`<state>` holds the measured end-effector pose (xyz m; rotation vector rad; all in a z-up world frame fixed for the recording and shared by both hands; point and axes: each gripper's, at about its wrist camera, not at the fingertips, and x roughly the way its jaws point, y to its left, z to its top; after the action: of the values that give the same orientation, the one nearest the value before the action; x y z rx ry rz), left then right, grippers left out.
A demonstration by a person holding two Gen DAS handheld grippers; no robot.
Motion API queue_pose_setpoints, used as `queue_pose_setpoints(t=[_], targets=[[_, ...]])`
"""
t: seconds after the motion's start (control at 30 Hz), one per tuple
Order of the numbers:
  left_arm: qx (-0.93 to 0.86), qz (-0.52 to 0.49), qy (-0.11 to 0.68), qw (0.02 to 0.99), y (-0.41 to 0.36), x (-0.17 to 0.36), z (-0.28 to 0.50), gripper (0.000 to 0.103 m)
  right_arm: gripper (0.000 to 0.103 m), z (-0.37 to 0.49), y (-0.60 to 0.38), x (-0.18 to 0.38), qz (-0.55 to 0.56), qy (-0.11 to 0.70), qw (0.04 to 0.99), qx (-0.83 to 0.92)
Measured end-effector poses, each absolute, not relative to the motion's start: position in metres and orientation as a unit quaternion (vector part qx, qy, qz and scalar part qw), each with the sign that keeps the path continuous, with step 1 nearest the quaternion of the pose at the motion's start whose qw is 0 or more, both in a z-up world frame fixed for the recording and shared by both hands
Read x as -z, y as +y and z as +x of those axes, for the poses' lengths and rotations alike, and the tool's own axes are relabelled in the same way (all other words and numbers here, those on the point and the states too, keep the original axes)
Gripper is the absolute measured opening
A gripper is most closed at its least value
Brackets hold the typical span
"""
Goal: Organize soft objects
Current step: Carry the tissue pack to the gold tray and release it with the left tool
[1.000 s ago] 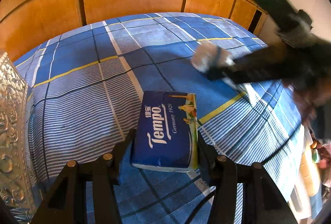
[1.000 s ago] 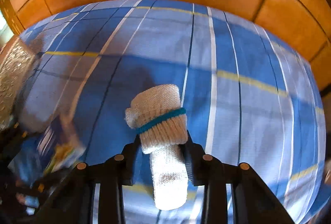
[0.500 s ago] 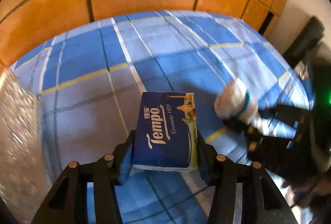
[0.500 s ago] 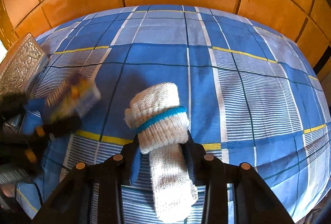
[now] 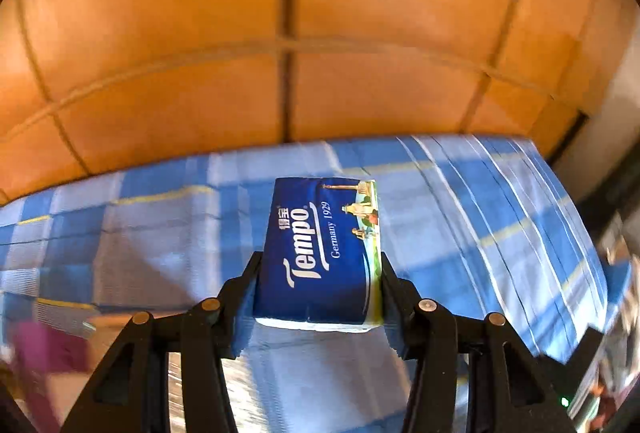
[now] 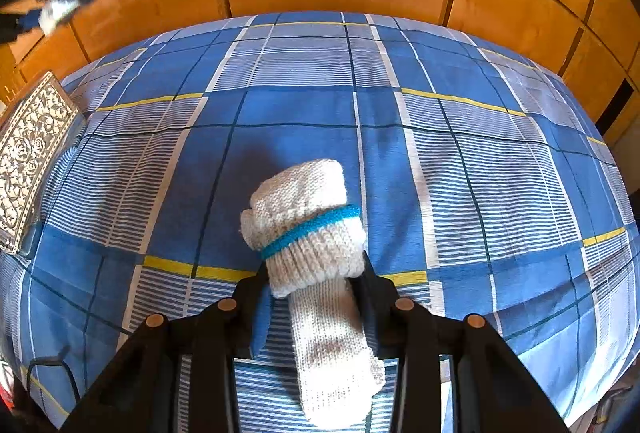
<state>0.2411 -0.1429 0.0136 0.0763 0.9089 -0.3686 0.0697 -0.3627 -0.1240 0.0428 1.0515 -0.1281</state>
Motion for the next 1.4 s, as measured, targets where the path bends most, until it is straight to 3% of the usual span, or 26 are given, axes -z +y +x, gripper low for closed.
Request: queue_pose_setpoints(t=[0.27,0.53,1.1,1.4], targets=[[0.073,0.005,0.427,0.901,-0.025,-0.046,0.281,0.052,0.037,0.068,-0.360,0.124,0.015,0.499,0.864,0.067],[-0.004,-0.025,0.414,0.910,0.094,-0.056,0.263,0.052,0.037,0.070,-0.356,0.124,0.013,0.502,0.861,0.079],[-0.080,-0.154,0.420,0.891,0.271,0.000,0.106,0.052,0.037,0.069,-0.347,0.125,-0.003,0.496,0.861,0.111],[-0.132,-0.145,0.416,0.888,0.275,0.047,0.011,0.052,0.036,0.070,-0.342,0.125,-0.013,0.497,0.859,0.123]])
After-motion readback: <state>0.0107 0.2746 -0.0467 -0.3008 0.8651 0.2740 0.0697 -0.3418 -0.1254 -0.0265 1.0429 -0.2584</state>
